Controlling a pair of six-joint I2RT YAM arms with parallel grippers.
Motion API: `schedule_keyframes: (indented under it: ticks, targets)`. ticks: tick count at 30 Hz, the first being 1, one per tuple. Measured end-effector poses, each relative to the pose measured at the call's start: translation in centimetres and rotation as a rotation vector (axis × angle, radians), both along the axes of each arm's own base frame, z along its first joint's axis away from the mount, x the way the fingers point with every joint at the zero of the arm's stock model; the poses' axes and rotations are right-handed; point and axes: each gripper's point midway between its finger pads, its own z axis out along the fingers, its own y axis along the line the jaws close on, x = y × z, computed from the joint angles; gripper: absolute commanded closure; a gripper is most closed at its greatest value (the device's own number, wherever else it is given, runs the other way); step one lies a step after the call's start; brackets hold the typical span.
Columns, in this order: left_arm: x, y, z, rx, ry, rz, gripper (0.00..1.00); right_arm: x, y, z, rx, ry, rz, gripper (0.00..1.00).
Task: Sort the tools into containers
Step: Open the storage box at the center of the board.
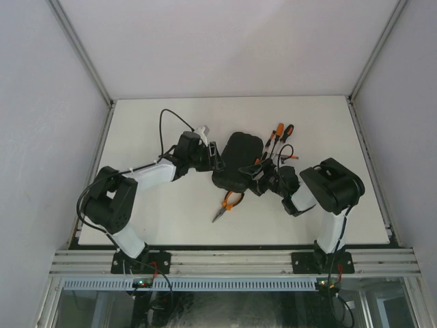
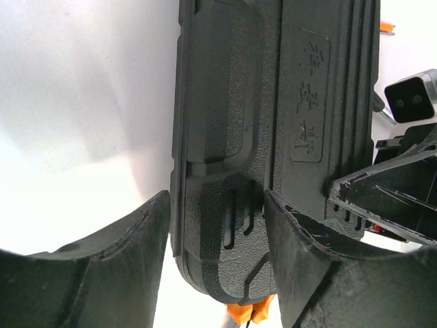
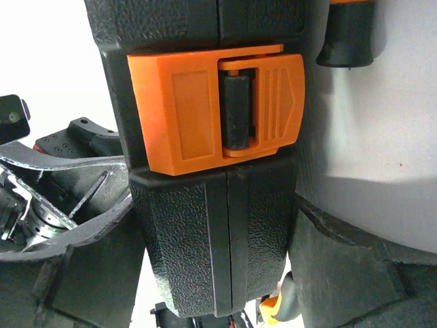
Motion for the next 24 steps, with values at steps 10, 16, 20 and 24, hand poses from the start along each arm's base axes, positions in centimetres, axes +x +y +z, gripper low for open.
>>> schedule_keyframes:
  ticks: [10, 16, 20, 24]
  targets:
    - [-1.6, 1.4, 2.0, 0.001, -0.017, 0.031, 0.18, 1.0, 0.1, 2.7, -0.106, -0.093, 0.041, 0.78]
    - [-1.8, 3.8, 9.1, -0.062, -0.152, 0.090, 0.10, 2.7, 0.7, 6.9, -0.249, -0.220, 0.105, 0.88]
    - [-2.0, 6.6, 12.6, -0.077, -0.223, 0.162, 0.06, 3.3, 1.1, 8.2, -0.374, -0.276, 0.175, 0.93]
    - [-3.5, 8.4, 14.7, -0.081, -0.260, 0.201, 0.00, 3.7, 1.2, 8.5, -0.511, -0.300, 0.232, 1.00]
